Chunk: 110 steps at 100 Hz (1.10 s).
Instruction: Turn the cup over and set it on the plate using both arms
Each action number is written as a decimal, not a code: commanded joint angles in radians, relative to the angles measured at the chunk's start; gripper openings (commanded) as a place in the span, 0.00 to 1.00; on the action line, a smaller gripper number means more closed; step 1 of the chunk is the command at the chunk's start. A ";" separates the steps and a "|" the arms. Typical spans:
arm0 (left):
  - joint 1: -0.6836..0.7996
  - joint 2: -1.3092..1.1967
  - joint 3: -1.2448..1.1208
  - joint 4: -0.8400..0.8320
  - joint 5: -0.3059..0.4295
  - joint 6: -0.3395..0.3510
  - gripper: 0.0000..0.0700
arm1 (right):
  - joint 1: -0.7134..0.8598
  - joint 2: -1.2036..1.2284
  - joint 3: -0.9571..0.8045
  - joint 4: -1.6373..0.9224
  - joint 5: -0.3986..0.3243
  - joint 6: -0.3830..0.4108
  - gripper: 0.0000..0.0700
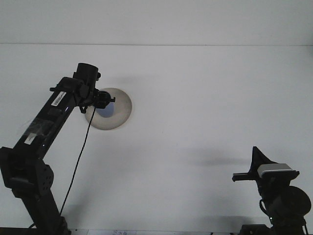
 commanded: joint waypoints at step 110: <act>-0.154 -1.028 -0.869 0.713 -0.056 -0.146 1.00 | 0.000 0.003 0.009 0.025 0.002 0.003 0.00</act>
